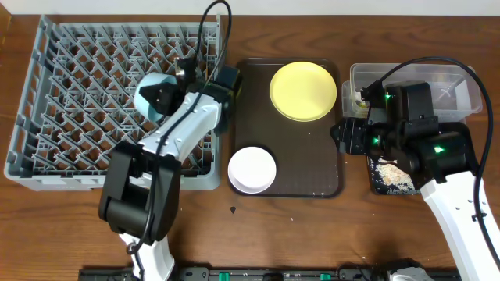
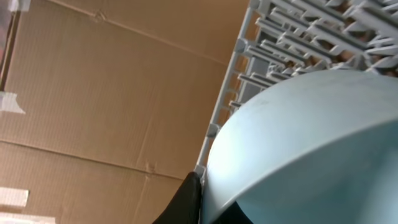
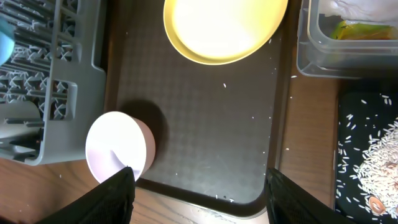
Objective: Sort waste into correct bins and load items into the dishwasher
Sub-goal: 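Lower the blue bowl upside down into the rack and open left gripper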
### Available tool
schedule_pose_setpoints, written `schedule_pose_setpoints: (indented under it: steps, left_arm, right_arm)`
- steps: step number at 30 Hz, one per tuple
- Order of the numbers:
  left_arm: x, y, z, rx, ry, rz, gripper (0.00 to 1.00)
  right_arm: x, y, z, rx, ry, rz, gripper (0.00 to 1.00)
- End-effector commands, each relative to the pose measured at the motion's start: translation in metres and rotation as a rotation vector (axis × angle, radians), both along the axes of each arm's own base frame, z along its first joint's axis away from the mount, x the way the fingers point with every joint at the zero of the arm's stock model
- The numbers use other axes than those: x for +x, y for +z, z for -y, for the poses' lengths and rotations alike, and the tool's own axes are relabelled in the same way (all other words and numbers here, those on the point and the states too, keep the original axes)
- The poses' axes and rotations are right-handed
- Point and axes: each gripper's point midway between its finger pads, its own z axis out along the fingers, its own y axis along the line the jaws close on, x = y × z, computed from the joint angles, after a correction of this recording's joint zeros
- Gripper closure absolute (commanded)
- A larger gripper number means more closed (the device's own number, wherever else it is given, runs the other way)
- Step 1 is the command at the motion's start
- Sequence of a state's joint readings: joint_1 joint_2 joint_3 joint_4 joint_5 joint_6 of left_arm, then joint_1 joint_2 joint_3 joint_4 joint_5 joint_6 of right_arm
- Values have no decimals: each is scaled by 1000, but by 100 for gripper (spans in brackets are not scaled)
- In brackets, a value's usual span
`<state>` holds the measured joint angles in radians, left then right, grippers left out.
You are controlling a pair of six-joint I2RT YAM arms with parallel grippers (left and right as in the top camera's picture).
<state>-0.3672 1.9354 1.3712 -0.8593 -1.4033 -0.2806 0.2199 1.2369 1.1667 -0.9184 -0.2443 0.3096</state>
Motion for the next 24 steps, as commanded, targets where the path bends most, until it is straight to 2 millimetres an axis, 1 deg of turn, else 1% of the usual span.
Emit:
schedule_pose_setpoints:
  steps: [1,5,8,13,16,19,24]
  left_arm:
    - [1,5,-10,35,30,30,93]
    - [5,-9,-8,-54,25,32,92]
    - [5,-24,-4,-137,18,1,92]
    - [4,-41,1,-231,11,-40,92]
    - [1,-42,4,-227,4,-69,91]
    - [-3,-37,11,-223,-16,-84,89]
    - [-5,-24,35,-282,-82,-56,83]
  right_arm:
    - [1,-1,1,1,4,-1,35]
    - [2,0,1,1,4,0,35]
    - [2,0,1,1,4,0,35]
    - [1,0,1,1,4,0,35]
    - [2,0,1,1,4,0,35]
    - [2,0,1,1,3,1,35]
    - [2,0,1,1,4,0,35]
